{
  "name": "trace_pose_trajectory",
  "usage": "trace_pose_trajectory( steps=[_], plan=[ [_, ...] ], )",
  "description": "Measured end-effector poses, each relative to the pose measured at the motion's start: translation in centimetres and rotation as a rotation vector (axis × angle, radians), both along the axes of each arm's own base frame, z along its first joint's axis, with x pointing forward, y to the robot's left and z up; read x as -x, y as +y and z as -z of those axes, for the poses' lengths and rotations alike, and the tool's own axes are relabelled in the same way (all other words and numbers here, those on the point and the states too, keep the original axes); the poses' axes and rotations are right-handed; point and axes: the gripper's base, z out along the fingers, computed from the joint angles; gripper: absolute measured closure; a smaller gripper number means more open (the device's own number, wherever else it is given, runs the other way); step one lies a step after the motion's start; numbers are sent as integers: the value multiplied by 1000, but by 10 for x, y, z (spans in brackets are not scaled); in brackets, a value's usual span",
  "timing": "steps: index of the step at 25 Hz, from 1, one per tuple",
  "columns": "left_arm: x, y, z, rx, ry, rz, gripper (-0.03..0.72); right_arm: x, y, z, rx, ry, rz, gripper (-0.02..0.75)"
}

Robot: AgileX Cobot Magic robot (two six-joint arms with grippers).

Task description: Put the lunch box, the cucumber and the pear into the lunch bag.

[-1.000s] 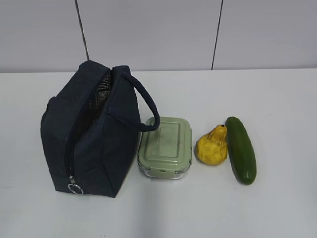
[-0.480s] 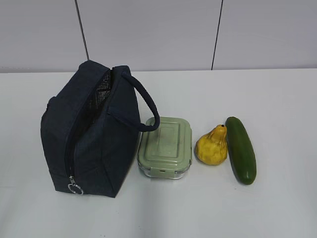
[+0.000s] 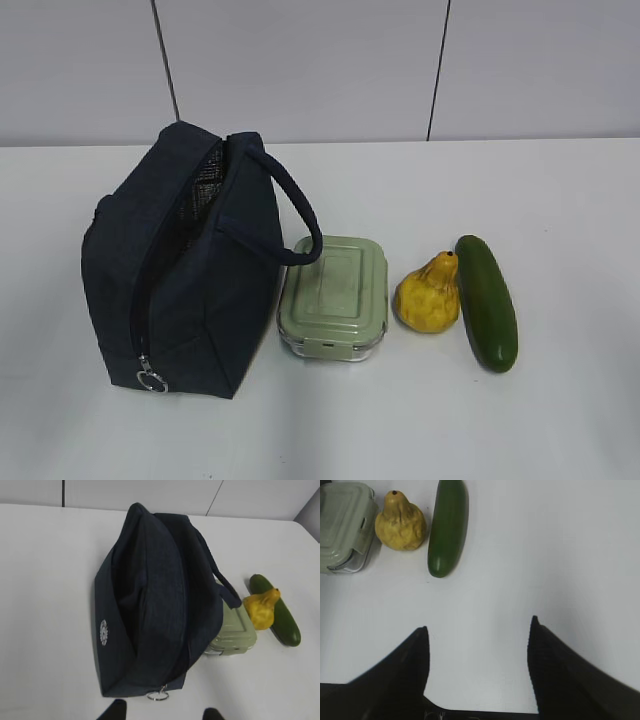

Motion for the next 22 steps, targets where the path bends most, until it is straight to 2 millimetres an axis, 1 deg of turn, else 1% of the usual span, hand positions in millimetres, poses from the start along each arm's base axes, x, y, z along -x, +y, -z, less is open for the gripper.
trace_pose_trajectory(
  steps=[5,6,7,9,11,15,18,22],
  plan=[
    [-46,-8,5,-5,60,84,401,-45,8,14,-23,173,-76,257],
    [-55,-10,6,-7,73,100,401,-54,9,14,-22,198,-92,257],
    [-63,-11,5,-6,84,112,400,-59,10,14,-22,207,-100,257],
    [-77,-13,5,-14,96,131,400,-80,11,12,-15,234,-114,257],
    [-90,-15,5,-23,119,158,400,-93,12,10,-11,244,-128,257],
    [-110,-18,11,-42,176,224,400,-124,15,9,-18,274,-164,257],
    [-119,-19,19,-51,219,252,400,-141,17,11,-24,293,-173,257],
    [-126,-19,27,-63,234,255,400,-153,18,17,-23,309,-183,257]
  ],
)
